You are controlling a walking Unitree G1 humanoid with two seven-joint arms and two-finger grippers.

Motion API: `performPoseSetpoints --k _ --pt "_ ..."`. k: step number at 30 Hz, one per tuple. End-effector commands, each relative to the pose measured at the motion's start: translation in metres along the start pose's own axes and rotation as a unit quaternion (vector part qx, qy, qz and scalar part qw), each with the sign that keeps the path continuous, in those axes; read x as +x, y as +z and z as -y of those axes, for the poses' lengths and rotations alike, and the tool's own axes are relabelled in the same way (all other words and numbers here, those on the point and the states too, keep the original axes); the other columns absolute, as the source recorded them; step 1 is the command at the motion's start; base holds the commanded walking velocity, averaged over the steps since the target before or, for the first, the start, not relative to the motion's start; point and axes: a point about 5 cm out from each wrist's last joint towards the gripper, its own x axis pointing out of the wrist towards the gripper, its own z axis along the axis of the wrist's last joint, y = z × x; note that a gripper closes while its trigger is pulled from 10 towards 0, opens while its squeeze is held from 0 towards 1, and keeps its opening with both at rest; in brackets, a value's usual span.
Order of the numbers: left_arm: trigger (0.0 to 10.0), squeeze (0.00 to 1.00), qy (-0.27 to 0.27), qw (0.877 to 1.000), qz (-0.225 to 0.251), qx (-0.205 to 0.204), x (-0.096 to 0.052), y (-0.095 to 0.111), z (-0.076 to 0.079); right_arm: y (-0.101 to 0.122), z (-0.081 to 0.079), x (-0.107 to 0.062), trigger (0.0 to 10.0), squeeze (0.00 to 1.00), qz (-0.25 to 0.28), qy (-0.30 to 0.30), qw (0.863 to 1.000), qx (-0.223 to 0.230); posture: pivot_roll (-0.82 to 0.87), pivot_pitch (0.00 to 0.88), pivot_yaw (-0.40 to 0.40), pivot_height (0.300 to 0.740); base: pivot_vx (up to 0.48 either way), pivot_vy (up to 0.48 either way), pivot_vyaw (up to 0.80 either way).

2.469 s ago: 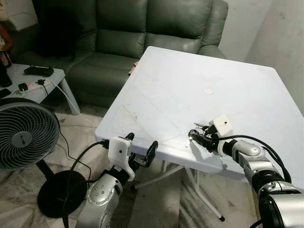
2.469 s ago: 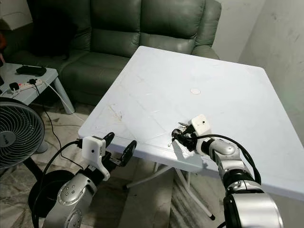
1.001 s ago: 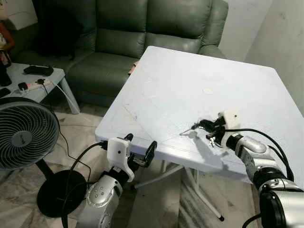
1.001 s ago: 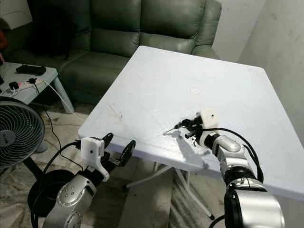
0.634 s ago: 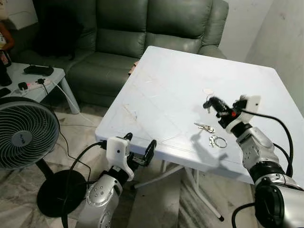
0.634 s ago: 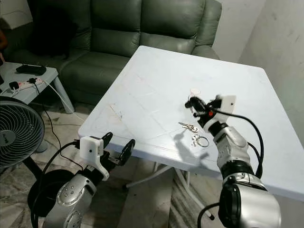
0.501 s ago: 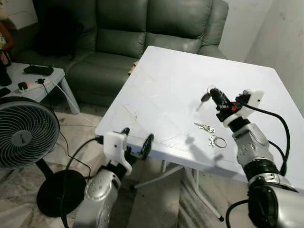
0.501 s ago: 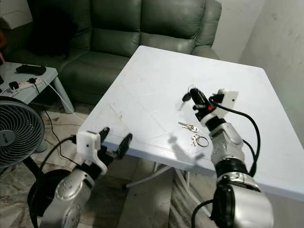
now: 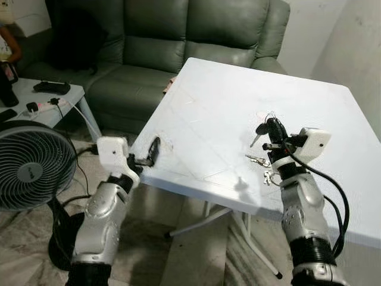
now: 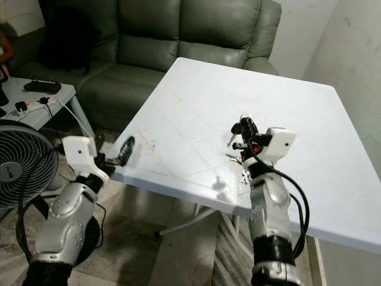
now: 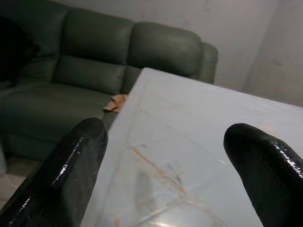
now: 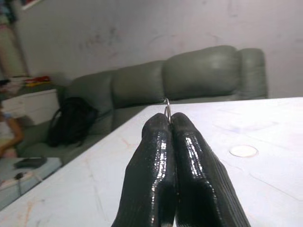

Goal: Hang keys on a hook

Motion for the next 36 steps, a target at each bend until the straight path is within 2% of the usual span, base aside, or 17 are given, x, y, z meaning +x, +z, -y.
performPoseSetpoints --k 1,6,12,18,26,30,36 --pt "10.0 0.0 0.007 1.0 -0.001 0.003 0.006 0.002 -0.003 -0.001 -0.005 -0.002 10.0 0.0 -0.016 -0.011 0.999 -0.027 -0.04 0.0 -0.025 0.74 0.0 0.0 0.0" --pt "10.0 0.0 0.018 1.0 -0.011 -0.016 0.015 0.005 -0.007 -0.004 -0.014 -0.007 10.0 0.0 -0.035 -0.023 0.998 -0.044 -0.05 0.0 -0.007 0.74 0.0 0.0 -0.13" --pt "10.0 0.0 0.014 1.0 0.005 -0.005 0.019 0.012 -0.011 0.003 -0.018 -0.008 10.0 0.0 -0.04 -0.021 0.995 -0.089 -0.05 0.0 -0.005 0.74 0.0 0.0 -0.74" --pt "10.0 0.0 0.019 1.0 0.015 0.013 0.02 0.017 -0.014 0.004 -0.018 -0.008 10.0 0.0 -0.047 -0.022 0.993 -0.105 -0.04 0.0 -0.01 0.74 0.0 0.0 -0.74" --pt "10.0 0.0 0.017 1.0 0.023 0.012 0.02 0.02 -0.016 0.003 -0.027 -0.006 10.0 0.0 -0.057 -0.009 0.992 -0.112 -0.03 0.0 -0.016 0.74 0.0 0.03 -0.74" --pt "10.0 0.0 0.019 0.999 0.026 0.01 0.02 0.021 -0.015 0.003 -0.028 -0.006 10.0 0.0 -0.059 -0.008 0.992 -0.108 -0.03 0.0 -0.018 0.74 0.0 0.406 -0.74" --pt "10.0 0.0 0.024 0.999 0.027 0.013 0.019 0.02 -0.015 0.004 -0.028 -0.006 10.0 0.0 -0.061 -0.011 0.992 -0.11 -0.03 0.0 -0.019 0.74 0.0 0.0 -0.74"
